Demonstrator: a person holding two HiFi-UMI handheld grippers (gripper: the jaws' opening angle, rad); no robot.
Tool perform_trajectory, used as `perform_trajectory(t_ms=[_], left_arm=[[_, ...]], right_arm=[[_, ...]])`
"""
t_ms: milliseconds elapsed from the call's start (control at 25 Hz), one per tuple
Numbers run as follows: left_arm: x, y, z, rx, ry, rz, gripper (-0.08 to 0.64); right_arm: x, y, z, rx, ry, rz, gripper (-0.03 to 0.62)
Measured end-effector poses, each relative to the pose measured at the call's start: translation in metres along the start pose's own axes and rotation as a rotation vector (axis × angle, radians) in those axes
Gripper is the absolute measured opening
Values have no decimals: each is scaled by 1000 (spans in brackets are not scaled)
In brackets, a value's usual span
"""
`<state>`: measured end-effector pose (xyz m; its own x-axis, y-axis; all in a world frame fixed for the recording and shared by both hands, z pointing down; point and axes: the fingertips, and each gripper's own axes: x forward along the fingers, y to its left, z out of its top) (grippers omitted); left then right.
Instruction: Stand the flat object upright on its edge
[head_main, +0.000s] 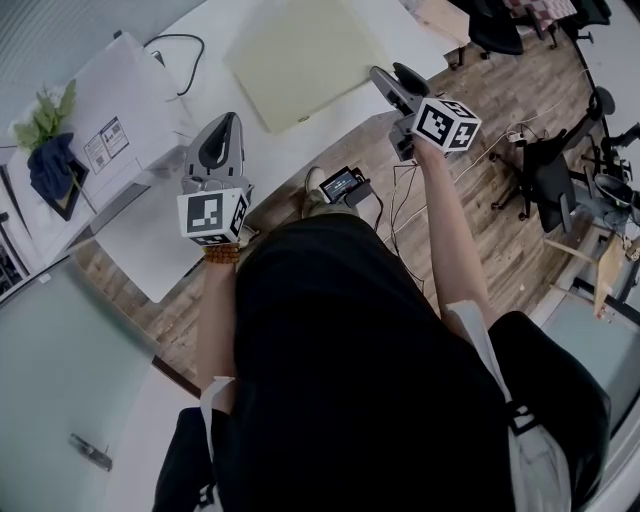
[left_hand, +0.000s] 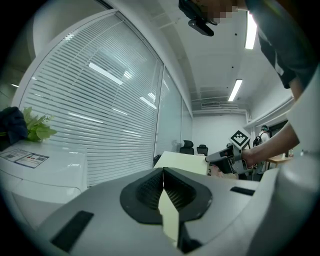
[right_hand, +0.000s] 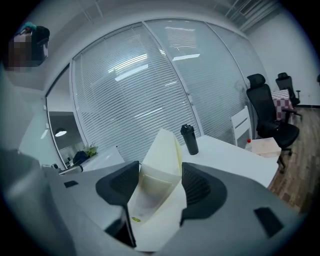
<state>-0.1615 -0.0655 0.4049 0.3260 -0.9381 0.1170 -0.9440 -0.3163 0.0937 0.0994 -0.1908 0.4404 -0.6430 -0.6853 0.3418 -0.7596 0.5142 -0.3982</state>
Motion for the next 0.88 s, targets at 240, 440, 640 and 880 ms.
perform_trajectory(t_ms=[240,440,640,880], left_arm=[[-1,-3,3,7,-7,-22,8],[3,-5,5,11,-14,-44,8],[7,-9,4,16,-12,-65,8],[8,-8,5,16,-13,-66,8]], right_arm=[[-2,14,2,-26,4,-22,250],[-2,24,2,-50,9,-43,250],[-1,30,2,-57,11,-51,250],[0,42,4,-103,17,-48,250]])
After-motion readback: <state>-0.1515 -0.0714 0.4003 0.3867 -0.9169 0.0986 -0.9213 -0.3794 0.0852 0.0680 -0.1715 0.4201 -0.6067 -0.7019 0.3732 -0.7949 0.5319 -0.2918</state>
